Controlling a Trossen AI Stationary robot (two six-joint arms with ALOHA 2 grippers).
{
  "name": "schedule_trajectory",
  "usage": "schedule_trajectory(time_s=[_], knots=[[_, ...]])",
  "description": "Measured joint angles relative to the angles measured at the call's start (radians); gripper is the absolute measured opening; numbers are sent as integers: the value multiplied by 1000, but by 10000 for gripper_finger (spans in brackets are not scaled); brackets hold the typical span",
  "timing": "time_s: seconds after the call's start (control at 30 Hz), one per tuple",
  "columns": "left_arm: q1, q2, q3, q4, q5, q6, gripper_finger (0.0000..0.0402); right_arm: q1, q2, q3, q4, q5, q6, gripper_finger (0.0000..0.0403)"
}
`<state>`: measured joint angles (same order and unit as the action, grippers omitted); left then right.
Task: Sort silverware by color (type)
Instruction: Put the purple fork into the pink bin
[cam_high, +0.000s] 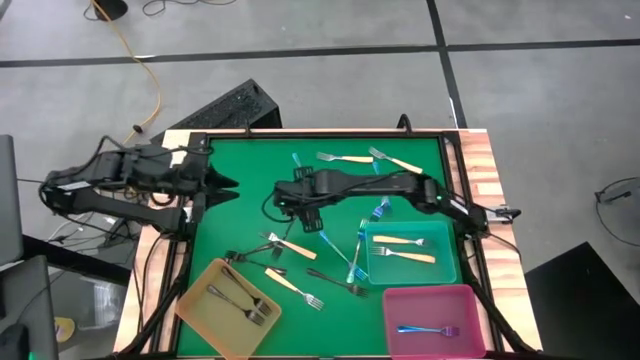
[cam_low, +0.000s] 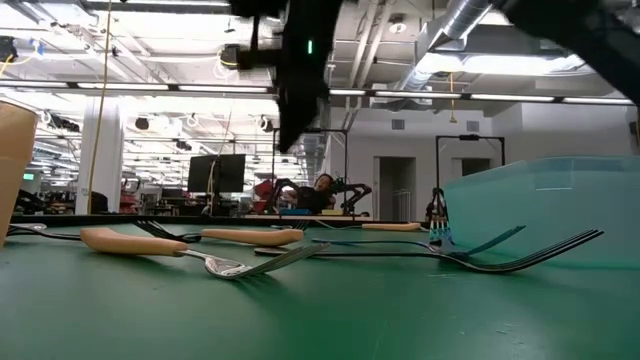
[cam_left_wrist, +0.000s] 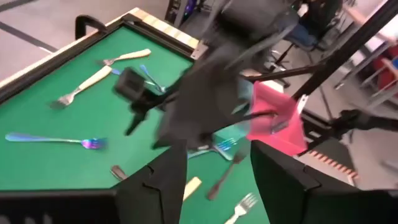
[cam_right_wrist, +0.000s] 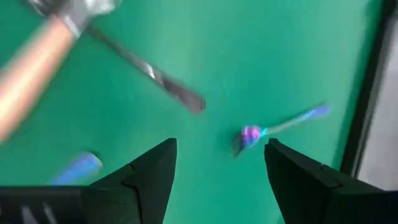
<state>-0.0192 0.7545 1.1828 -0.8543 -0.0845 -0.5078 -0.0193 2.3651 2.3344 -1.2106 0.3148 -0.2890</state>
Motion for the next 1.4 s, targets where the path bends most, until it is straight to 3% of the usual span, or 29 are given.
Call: schedule_trajectory(time_s=[0.17, 0.63, 0.93, 1.17, 1.4], knots=[[-7, -43, -1, -47, -8, -37, 161, -41, 93, 0, -24, -6, -22, 265], [-6, -60, -1, -86, -81, -34, 158, -142, 159, 2, 66, -56, 3, 248], [-6, -61, -1, -140, -85, -34, 158, -139, 196, 1, 69, -80, 2, 157], [-5, -61, -1, -151, -115, -34, 158, -143, 209, 1, 19, -55, 85, 23], [-5, -61, -1, -151, -127, -34, 158, -119, 145, -2, -36, -106, 136, 14]])
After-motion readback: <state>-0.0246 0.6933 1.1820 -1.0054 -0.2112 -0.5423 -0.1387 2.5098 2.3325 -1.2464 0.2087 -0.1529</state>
